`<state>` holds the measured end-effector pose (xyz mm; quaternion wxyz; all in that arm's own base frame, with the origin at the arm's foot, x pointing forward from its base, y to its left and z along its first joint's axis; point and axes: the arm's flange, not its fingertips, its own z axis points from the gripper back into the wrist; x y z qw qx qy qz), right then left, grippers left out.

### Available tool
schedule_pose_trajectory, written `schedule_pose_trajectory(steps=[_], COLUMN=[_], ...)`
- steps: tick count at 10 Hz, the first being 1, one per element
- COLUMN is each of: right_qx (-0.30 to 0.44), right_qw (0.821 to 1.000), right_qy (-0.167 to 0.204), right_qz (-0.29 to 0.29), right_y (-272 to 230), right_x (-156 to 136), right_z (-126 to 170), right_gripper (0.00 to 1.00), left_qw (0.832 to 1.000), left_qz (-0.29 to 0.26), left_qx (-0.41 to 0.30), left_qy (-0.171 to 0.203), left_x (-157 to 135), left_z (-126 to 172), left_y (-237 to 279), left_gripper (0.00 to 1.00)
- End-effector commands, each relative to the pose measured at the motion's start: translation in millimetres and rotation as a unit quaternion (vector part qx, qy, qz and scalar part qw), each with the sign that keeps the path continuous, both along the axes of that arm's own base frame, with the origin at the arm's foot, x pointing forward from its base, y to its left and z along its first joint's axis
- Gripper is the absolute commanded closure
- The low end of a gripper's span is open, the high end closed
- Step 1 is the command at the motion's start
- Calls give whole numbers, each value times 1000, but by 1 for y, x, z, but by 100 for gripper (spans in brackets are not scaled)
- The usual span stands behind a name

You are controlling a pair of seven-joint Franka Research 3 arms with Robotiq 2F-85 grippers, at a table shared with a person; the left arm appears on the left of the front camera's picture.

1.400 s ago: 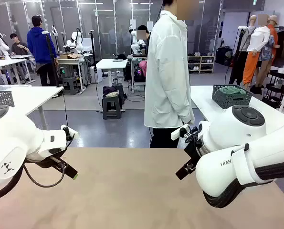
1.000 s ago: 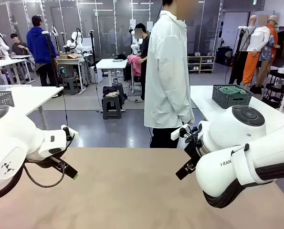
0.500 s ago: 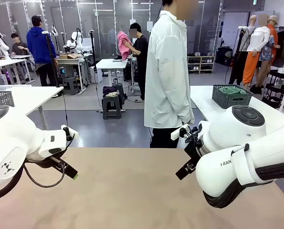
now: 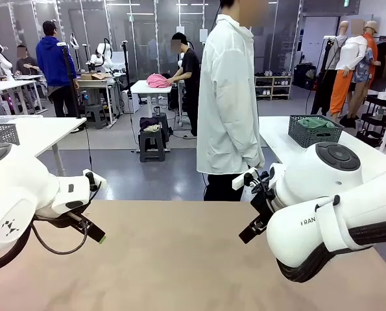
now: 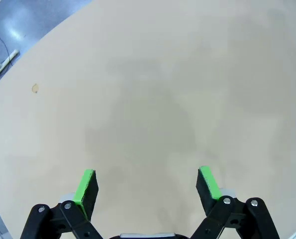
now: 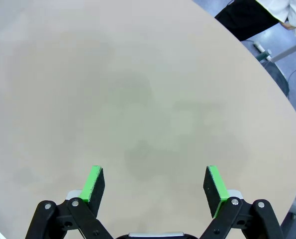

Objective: Fold the towels and place them in the basket.
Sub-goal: When a person lays out a Towel with hook on the table, fold it in half twice.

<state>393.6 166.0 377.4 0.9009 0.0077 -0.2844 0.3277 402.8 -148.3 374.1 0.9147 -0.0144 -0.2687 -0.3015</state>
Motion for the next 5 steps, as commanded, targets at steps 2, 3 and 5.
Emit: schedule_pose_trajectory(steps=[2,3,5], right_qx=[26,36,39], right_qw=[998,996,989], right_qy=[-42,-53,-75], right_qz=[46,58,120], right_y=[-47,-72,-132], right_x=[1,0,-2], right_z=[42,65,113], right_gripper=[0,0,0], left_qw=[996,992,987], left_qz=[-79,-107,-140], left_qx=[-42,-53,-64], left_qy=[-22,-28,-42], left_x=[16,24,44], left_z=[41,66,122], left_y=[36,52,99], left_gripper=[0,0,0])
